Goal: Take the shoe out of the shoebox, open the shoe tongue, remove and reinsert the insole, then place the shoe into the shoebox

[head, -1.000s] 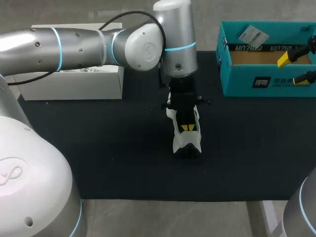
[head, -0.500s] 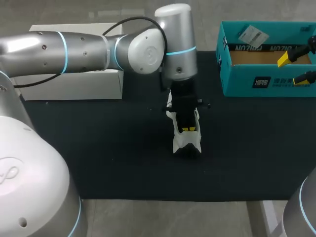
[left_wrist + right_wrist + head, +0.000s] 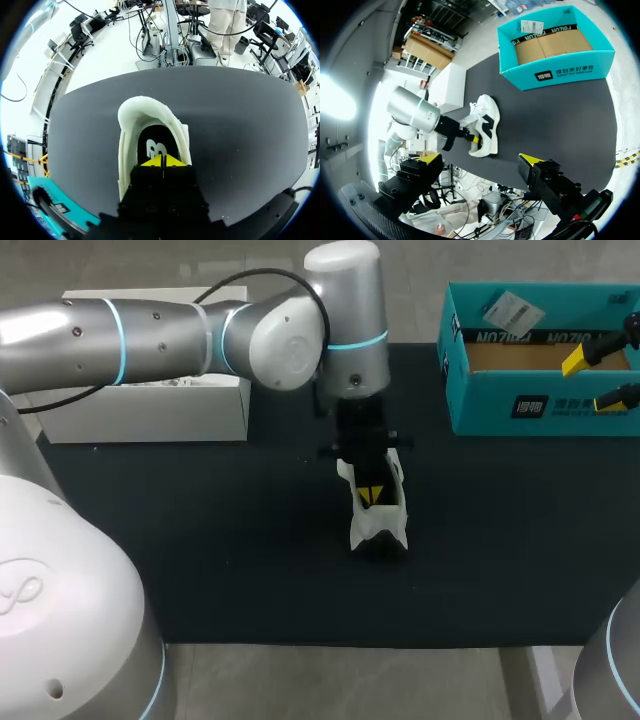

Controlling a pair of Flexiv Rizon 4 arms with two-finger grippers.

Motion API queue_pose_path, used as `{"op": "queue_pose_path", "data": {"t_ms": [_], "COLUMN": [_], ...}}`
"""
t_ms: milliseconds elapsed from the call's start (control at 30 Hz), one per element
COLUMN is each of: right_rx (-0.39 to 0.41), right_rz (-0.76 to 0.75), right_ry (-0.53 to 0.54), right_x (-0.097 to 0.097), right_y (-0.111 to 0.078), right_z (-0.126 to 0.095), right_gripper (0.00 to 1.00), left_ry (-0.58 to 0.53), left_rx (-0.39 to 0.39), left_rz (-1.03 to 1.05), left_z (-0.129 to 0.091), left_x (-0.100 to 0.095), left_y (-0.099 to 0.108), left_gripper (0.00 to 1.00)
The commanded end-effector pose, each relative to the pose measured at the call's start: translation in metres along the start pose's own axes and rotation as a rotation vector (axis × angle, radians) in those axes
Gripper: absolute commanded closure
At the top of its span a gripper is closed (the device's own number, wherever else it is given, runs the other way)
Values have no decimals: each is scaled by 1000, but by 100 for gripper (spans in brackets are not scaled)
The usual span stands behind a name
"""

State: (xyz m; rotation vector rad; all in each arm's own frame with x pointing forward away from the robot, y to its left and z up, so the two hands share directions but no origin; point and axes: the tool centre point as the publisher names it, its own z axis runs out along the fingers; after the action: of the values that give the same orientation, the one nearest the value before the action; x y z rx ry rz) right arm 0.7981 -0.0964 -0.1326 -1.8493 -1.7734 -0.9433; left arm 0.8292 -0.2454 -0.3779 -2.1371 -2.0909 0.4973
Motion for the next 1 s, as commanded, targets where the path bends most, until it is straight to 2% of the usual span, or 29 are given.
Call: {"op": "queue_pose_path", "data": {"t_ms": [33,300,500,600,833,1000], "right_rx": [0,0,0,0,0,0], "right_rz": [2,2,2,2,2,2], "right_ry": [-2,-2,-2,-2,-2,-2], "right_x": [0,0,0,0,0,0], "right_y": [0,0,0,0,0,0], "right_z": [0,0,0,0,0,0], "right_gripper": [0,0,0,0,0,0], "left_ry": [0,44,37,31,-5,0], "left_rx": [-20,-4,27,38,-5,1], "left_rz": [-3,4,1,8,39,60], "left_z": [19,41,46,39,9,12], "left_x": [-1,-6,-9,-10,-8,-13], "left_y": [3,6,9,5,-8,-14], "left_gripper": [100,100,100,100,100,100]}}
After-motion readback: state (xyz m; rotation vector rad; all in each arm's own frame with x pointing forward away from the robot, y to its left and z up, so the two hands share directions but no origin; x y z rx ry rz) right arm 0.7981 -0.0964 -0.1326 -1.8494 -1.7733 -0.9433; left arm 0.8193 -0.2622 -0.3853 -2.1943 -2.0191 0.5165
